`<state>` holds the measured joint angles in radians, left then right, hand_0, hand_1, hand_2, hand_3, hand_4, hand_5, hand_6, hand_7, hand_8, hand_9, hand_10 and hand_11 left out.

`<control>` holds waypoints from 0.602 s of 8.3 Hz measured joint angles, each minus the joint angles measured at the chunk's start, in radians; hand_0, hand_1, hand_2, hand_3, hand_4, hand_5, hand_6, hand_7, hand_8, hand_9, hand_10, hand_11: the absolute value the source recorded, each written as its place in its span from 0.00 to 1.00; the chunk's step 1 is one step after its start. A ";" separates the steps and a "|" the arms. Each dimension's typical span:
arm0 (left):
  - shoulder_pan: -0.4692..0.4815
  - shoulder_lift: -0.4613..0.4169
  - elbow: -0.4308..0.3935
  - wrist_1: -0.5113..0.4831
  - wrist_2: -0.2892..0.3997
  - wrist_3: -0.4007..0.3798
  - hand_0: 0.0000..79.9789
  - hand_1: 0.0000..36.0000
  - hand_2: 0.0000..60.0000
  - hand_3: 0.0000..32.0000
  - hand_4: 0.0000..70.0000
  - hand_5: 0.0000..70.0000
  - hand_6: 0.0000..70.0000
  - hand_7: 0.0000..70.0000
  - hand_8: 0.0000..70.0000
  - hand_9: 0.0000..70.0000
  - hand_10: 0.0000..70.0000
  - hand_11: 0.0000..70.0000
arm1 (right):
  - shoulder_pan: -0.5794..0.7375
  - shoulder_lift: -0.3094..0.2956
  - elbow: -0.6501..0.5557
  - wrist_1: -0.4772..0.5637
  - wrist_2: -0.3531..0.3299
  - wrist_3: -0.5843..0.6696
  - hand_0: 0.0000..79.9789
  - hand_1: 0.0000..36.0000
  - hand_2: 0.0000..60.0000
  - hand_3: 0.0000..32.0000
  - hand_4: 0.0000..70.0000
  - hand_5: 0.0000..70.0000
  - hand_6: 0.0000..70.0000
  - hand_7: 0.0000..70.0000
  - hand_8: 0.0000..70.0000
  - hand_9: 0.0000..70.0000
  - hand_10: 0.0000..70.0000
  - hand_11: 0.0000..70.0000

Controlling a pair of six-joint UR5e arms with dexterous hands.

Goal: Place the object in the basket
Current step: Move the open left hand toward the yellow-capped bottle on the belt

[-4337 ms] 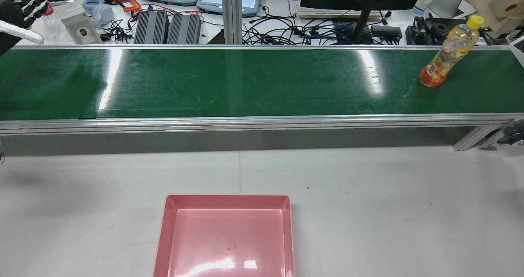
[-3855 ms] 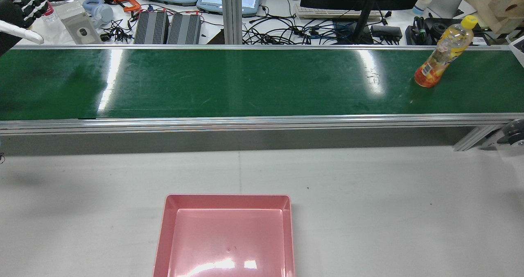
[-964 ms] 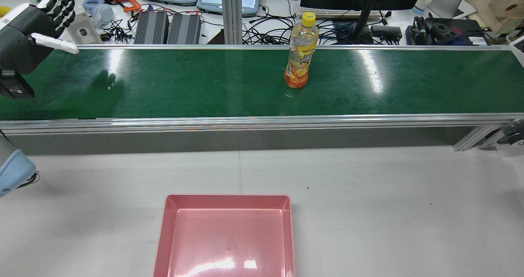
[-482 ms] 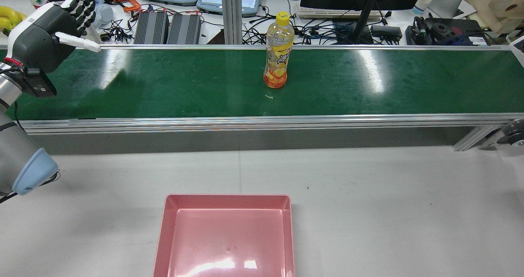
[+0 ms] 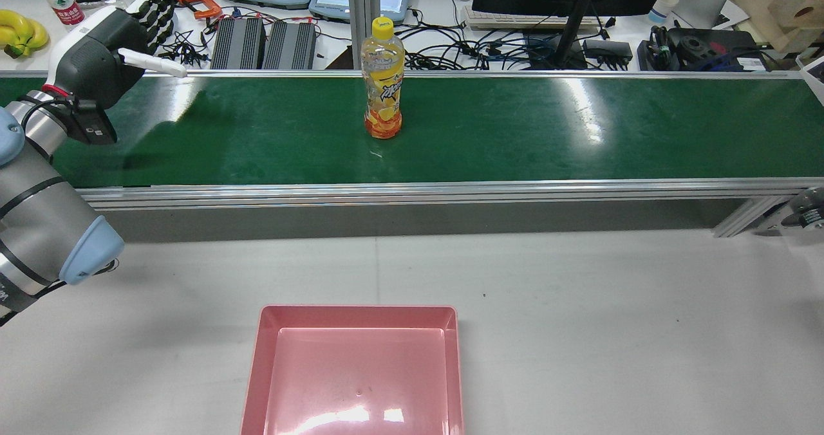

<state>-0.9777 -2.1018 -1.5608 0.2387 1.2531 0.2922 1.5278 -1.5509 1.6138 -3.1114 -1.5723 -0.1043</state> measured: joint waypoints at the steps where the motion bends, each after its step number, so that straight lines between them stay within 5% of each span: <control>1: 0.001 0.002 -0.007 -0.005 0.000 -0.011 0.80 0.34 0.00 0.00 0.00 0.08 0.00 0.00 0.00 0.00 0.00 0.00 | 0.000 0.000 0.000 0.000 0.000 0.000 0.00 0.00 0.00 0.00 0.00 0.00 0.00 0.00 0.00 0.00 0.00 0.00; 5: 0.007 0.008 -0.027 -0.011 -0.001 -0.019 0.80 0.33 0.00 0.00 0.00 0.05 0.00 0.00 0.00 0.00 0.00 0.00 | 0.000 0.000 0.000 0.000 0.000 0.000 0.00 0.00 0.00 0.00 0.00 0.00 0.00 0.00 0.00 0.00 0.00 0.00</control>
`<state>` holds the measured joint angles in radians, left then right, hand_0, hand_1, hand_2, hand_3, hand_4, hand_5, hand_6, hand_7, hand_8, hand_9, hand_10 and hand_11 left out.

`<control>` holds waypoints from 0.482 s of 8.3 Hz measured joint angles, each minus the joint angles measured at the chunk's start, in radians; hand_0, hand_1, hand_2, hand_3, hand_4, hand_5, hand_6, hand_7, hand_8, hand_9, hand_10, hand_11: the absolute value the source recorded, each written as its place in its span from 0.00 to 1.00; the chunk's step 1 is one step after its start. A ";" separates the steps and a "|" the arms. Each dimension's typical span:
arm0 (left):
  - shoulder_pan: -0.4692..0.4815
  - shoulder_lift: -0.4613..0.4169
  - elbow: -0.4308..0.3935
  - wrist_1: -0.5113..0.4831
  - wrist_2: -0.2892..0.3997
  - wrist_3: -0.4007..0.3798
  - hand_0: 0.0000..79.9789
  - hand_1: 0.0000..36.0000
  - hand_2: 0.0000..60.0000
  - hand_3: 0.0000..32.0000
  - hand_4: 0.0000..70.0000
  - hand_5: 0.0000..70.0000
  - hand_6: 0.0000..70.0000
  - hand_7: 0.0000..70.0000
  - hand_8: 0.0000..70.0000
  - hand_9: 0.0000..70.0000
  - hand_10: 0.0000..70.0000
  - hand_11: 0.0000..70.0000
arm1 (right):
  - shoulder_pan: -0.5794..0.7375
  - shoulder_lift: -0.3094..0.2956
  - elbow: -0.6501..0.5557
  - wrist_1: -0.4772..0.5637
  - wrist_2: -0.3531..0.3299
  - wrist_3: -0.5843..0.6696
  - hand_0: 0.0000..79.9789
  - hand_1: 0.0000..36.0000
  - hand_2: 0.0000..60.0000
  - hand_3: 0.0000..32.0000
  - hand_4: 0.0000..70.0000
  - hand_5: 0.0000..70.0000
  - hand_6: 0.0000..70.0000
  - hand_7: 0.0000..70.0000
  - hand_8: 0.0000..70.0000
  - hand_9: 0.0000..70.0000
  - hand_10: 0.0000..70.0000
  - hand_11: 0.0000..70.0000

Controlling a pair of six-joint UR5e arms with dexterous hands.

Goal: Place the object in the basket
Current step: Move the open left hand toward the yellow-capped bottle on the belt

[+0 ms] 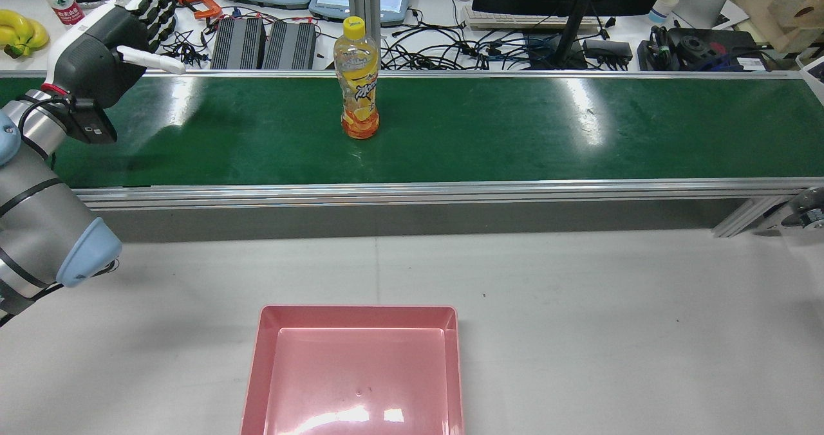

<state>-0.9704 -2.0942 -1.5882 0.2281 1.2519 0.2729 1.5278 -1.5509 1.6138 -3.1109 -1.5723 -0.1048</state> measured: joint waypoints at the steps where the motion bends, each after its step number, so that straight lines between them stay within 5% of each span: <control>1: 0.005 -0.002 -0.003 -0.001 0.000 0.001 0.80 0.33 0.00 0.00 0.00 0.07 0.00 0.00 0.00 0.00 0.00 0.00 | 0.000 0.000 0.000 0.000 0.000 0.000 0.00 0.00 0.00 0.00 0.00 0.00 0.00 0.00 0.00 0.00 0.00 0.00; 4: 0.035 -0.007 -0.002 -0.002 0.000 0.017 0.81 0.34 0.00 0.00 0.00 0.11 0.00 0.00 0.00 0.00 0.00 0.00 | 0.000 0.000 0.000 0.000 0.000 0.000 0.00 0.00 0.00 0.00 0.00 0.00 0.00 0.00 0.00 0.00 0.00 0.00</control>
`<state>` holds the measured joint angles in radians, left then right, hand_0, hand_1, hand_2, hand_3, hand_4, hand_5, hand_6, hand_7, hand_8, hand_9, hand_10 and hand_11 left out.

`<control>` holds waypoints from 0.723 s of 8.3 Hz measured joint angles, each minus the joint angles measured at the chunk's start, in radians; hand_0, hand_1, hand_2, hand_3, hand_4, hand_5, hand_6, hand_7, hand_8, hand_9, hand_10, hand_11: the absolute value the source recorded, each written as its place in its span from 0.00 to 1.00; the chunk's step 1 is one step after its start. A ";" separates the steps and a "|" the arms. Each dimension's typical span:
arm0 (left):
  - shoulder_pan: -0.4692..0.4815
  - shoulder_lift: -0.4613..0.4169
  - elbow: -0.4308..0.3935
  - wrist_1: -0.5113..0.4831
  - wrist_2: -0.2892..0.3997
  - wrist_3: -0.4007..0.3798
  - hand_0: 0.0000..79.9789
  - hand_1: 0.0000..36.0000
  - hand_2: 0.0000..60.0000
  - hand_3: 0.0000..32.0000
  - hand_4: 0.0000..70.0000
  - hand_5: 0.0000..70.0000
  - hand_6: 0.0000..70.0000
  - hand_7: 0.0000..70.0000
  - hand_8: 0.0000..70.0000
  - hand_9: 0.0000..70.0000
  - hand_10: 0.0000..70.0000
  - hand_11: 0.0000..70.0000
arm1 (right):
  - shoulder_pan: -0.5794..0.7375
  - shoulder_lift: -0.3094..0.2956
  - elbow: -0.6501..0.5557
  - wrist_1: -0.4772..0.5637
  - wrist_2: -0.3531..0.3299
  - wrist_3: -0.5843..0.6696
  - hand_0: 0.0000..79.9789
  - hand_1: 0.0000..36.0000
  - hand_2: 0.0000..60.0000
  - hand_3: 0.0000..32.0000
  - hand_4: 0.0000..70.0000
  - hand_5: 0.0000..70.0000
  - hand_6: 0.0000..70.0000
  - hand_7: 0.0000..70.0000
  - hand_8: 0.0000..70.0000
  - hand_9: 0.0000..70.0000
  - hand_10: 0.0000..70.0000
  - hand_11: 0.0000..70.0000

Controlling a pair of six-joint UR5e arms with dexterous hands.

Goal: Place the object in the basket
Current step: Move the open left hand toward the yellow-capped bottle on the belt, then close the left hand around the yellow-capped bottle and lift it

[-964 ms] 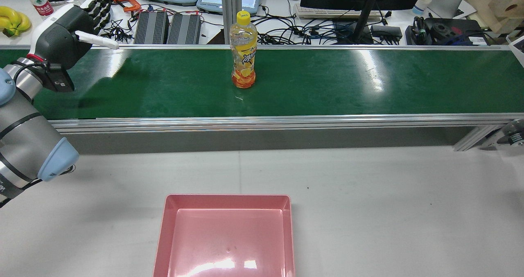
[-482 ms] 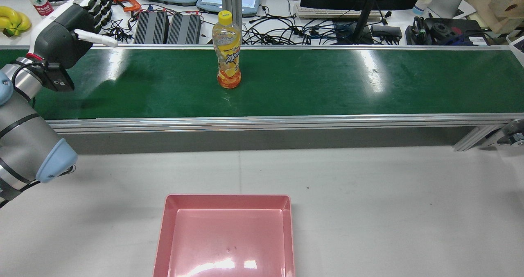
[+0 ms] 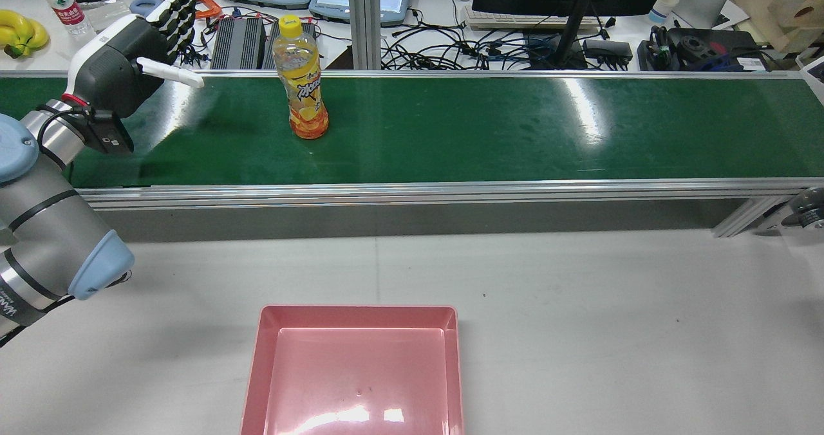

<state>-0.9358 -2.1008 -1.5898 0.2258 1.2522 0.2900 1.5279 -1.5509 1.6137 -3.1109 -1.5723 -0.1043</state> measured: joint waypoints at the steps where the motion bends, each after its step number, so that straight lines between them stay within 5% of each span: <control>1: 0.003 -0.001 -0.001 -0.002 0.001 0.001 0.81 0.34 0.00 0.00 0.00 0.13 0.00 0.00 0.00 0.00 0.00 0.00 | 0.000 0.000 0.000 0.000 0.000 0.000 0.00 0.00 0.00 0.00 0.00 0.00 0.00 0.00 0.00 0.00 0.00 0.00; 6: 0.005 -0.002 -0.007 -0.024 0.045 -0.003 0.81 0.34 0.00 0.00 0.00 0.12 0.00 0.00 0.00 0.00 0.00 0.00 | 0.000 0.000 0.000 0.000 0.000 0.000 0.00 0.00 0.00 0.00 0.00 0.00 0.00 0.00 0.00 0.00 0.00 0.00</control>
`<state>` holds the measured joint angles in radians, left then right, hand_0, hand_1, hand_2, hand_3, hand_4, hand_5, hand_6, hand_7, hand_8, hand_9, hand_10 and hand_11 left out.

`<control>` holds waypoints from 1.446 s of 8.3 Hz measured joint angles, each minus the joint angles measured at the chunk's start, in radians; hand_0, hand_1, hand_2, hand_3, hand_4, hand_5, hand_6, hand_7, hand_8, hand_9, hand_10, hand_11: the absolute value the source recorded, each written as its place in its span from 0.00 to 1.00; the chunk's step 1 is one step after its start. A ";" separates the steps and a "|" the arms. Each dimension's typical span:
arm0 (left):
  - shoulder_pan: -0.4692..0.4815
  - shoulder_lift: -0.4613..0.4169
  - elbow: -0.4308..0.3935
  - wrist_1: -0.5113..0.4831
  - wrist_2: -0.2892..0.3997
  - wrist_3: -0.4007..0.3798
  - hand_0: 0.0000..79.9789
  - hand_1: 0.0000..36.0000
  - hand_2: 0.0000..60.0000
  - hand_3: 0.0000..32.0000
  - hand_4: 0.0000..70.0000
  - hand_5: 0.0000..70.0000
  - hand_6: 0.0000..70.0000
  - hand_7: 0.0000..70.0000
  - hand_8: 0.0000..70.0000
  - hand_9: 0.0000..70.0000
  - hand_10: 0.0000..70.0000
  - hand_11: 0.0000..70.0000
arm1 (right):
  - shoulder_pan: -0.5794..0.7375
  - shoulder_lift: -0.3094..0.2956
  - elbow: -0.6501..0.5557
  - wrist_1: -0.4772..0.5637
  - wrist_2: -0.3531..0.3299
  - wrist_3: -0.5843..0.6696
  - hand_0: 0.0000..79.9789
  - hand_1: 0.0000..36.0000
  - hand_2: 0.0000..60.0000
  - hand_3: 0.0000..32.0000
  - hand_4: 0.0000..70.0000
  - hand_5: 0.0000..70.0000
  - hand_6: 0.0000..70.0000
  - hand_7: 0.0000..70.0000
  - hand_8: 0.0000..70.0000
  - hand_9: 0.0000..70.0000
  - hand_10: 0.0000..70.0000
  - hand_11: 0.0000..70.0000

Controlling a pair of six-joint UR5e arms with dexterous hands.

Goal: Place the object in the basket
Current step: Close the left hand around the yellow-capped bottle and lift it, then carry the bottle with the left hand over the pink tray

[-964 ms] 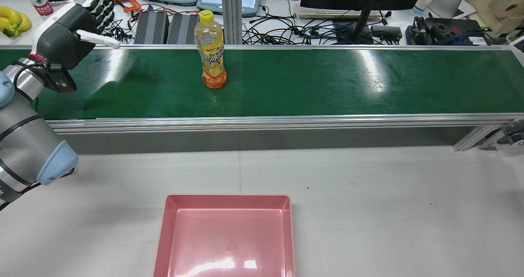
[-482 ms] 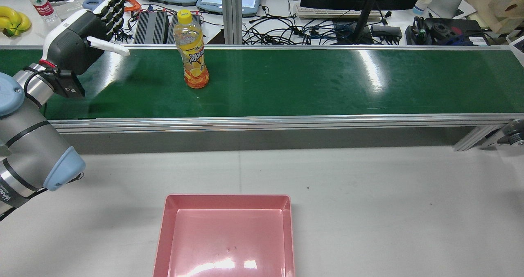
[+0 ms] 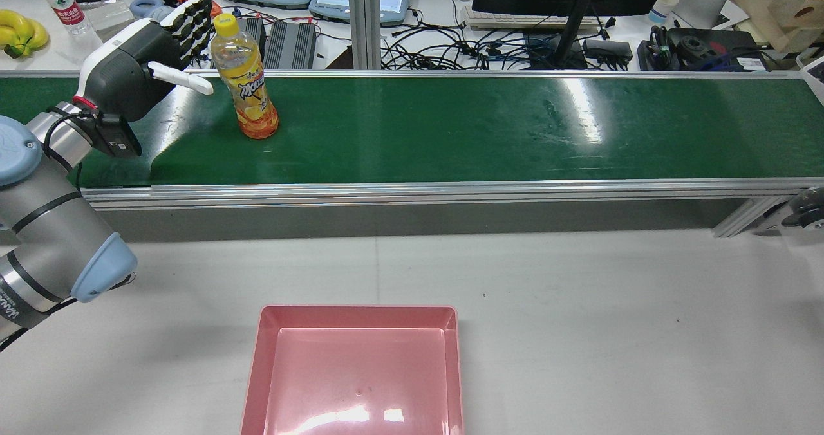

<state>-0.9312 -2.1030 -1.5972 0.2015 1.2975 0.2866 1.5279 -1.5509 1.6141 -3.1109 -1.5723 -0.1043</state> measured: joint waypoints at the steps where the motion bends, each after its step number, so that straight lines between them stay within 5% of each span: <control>1: 0.000 0.000 -0.005 -0.003 0.008 -0.001 0.84 0.35 0.00 0.00 0.00 0.14 0.00 0.00 0.00 0.00 0.00 0.00 | 0.000 0.000 0.000 0.000 0.000 0.000 0.00 0.00 0.00 0.00 0.00 0.00 0.00 0.00 0.00 0.00 0.00 0.00; 3: 0.000 0.000 -0.015 -0.004 0.023 -0.002 0.84 0.34 0.00 0.00 0.00 0.20 0.00 0.00 0.00 0.00 0.00 0.00 | 0.000 0.000 0.000 0.000 0.000 0.000 0.00 0.00 0.00 0.00 0.00 0.00 0.00 0.00 0.00 0.00 0.00 0.00; 4: -0.001 0.003 -0.018 -0.005 0.024 -0.003 0.98 0.36 0.00 0.00 0.02 0.51 0.01 0.12 0.05 0.11 0.23 0.37 | 0.000 0.000 0.000 0.000 0.000 0.000 0.00 0.00 0.00 0.00 0.00 0.00 0.00 0.00 0.00 0.00 0.00 0.00; 5: -0.004 0.019 -0.028 -0.005 0.015 -0.005 1.00 0.48 0.00 0.00 0.95 1.00 0.41 0.83 0.58 0.85 1.00 1.00 | 0.000 0.000 0.000 0.000 0.000 0.000 0.00 0.00 0.00 0.00 0.00 0.00 0.00 0.00 0.00 0.00 0.00 0.00; 6: -0.005 0.048 -0.048 -0.006 -0.022 -0.008 1.00 0.56 0.55 0.00 1.00 1.00 1.00 1.00 1.00 1.00 1.00 1.00 | 0.000 0.000 0.000 -0.001 0.000 0.000 0.00 0.00 0.00 0.00 0.00 0.00 0.00 0.00 0.00 0.00 0.00 0.00; 7: -0.004 0.084 -0.072 -0.011 -0.070 -0.022 0.98 0.58 1.00 0.00 1.00 1.00 1.00 1.00 1.00 1.00 1.00 1.00 | 0.000 0.000 0.000 0.000 0.000 0.000 0.00 0.00 0.00 0.00 0.00 0.00 0.00 0.00 0.00 0.00 0.00 0.00; 9: -0.005 0.121 -0.100 -0.018 -0.111 -0.042 0.81 0.68 1.00 0.00 1.00 1.00 1.00 1.00 1.00 1.00 1.00 1.00 | 0.000 0.000 0.000 0.000 0.000 0.000 0.00 0.00 0.00 0.00 0.00 0.00 0.00 0.00 0.00 0.00 0.00 0.00; 12: -0.003 0.130 -0.225 0.102 -0.112 -0.039 0.78 0.70 1.00 0.00 1.00 1.00 1.00 1.00 1.00 1.00 1.00 1.00 | 0.000 0.000 0.000 0.000 0.000 0.000 0.00 0.00 0.00 0.00 0.00 0.00 0.00 0.00 0.00 0.00 0.00 0.00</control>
<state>-0.9341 -1.9732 -1.8218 0.3040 1.1850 0.2473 1.5278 -1.5509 1.6141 -3.1109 -1.5723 -0.1043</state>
